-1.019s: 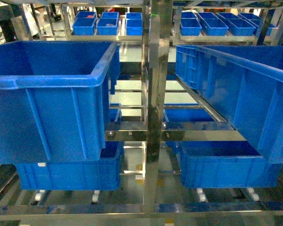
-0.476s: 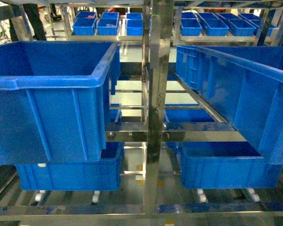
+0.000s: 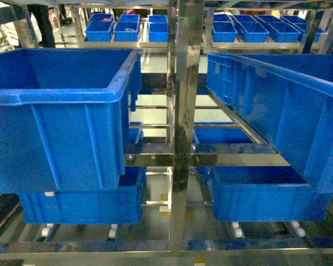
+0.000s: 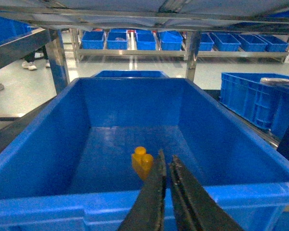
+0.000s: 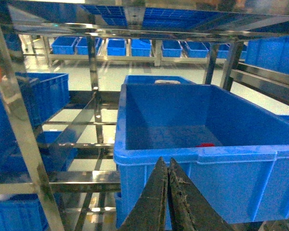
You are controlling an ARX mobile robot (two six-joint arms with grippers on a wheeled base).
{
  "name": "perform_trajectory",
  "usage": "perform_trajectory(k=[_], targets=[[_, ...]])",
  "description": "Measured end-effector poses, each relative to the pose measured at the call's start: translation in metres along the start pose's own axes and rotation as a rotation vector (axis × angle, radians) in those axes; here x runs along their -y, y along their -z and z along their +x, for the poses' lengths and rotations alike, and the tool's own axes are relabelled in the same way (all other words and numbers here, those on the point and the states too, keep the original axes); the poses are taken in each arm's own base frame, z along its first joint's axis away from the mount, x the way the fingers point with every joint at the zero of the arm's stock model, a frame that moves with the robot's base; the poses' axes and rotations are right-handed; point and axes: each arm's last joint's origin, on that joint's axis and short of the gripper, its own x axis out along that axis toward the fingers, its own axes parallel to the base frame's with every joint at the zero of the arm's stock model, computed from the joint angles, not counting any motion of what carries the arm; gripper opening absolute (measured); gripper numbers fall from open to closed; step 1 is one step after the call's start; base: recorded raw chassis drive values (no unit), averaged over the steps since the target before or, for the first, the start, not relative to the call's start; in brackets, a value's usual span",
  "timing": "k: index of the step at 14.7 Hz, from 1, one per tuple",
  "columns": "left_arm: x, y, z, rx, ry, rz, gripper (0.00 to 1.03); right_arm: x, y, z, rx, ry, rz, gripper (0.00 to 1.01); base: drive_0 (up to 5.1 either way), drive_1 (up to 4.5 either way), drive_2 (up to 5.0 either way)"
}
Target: Sort and place red and yellow blocks in left bins
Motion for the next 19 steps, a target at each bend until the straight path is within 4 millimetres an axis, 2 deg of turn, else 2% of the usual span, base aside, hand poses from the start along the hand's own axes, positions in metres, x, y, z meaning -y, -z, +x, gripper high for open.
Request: perform_trajectory(k=[4,5,7,13,19], targets=[[0.0,0.022,-0.025,-0.002,0.005,0.001,0.02,-0.001,0.027,-0.012,-0.018,-0.008,0.002,0.02,0.0,0.0,0.0],[0.0,0.035,-0.042,-0.002,0.003,0.002,0.02,-0.001,0.04,-0.021,-0.008,-0.008,0.002,0.02,0.0,0.0,0.0],[-0.001,0.041,-0.051,-0.001,0.003,0.001,0.02,-0.001,0.049,-0.027,-0.012,-0.008,0.002,0.02,0.0,0.0,0.0],[-0.001,0.057,-0.074,-0.006,0.003,0.001,0.02,-0.002,0.064,-0.04,-0.012,-0.008,0.002,0.02,0.0,0.0,0.0],[-0.001,0.063,-0.085,0.011,0.003,0.002,0.02,-0.002,0.073,-0.046,0.007,-0.008,0.002,0.02,0.0,0.0,0.0]])
